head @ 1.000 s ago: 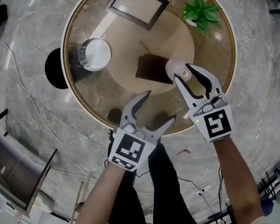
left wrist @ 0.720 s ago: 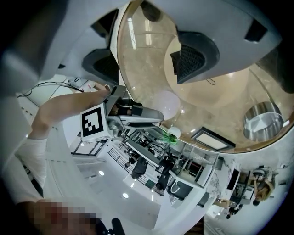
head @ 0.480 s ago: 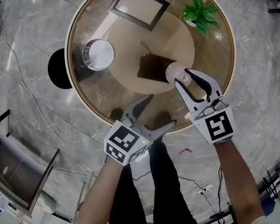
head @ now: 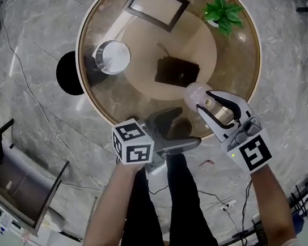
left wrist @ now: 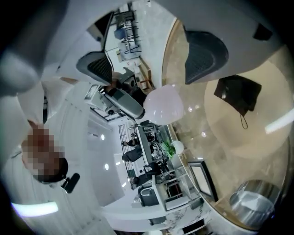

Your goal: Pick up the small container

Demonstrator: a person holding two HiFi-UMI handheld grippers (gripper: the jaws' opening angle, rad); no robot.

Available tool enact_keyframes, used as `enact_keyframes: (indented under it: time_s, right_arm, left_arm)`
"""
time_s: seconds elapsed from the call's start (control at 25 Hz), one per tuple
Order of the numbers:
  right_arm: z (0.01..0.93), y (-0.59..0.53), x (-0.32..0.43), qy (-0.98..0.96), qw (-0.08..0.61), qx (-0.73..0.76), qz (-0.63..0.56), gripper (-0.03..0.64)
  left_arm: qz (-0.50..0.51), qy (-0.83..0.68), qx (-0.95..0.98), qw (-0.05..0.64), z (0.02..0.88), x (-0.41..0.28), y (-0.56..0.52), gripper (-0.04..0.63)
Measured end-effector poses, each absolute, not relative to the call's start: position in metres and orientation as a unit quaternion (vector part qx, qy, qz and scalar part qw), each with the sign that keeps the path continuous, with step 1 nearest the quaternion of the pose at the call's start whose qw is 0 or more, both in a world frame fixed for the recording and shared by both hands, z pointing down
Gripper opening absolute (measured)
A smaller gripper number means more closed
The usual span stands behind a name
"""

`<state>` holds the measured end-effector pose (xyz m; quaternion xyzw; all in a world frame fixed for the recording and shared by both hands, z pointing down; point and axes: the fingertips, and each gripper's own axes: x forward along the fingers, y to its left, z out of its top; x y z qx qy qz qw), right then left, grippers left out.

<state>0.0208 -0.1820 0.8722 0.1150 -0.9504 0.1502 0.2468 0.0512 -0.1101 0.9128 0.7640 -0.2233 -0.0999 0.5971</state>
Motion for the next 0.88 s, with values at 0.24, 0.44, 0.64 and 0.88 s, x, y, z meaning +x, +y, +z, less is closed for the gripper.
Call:
enact_keyframes:
  time_s: [0.24,0.44,0.64,0.88]
  right_arm:
    - [0.854,-0.163,0.025,-0.951,0.241,0.088,0.172,0.149]
    - [0.839,-0.148,0.031,-0.951,0.242,0.076,0.176,0.149]
    - [0.826,-0.135,0.037,-0.952,0.243,0.065,0.174,0.149]
    - [0.815,-0.124,0.043,-0.953,0.246,0.067,0.166,0.150]
  left_arm:
    - [-0.214,-0.198,0.713,0.637,0.898,0.042,-0.116,0.499]
    - [-0.291,-0.167,0.686,0.645,0.883,0.044,-0.121,0.517]
    - [-0.332,-0.131,0.671,0.650,0.865,0.053,-0.121,0.520]
    - [-0.361,-0.115,0.653,0.656,0.846,0.059,-0.119,0.464]
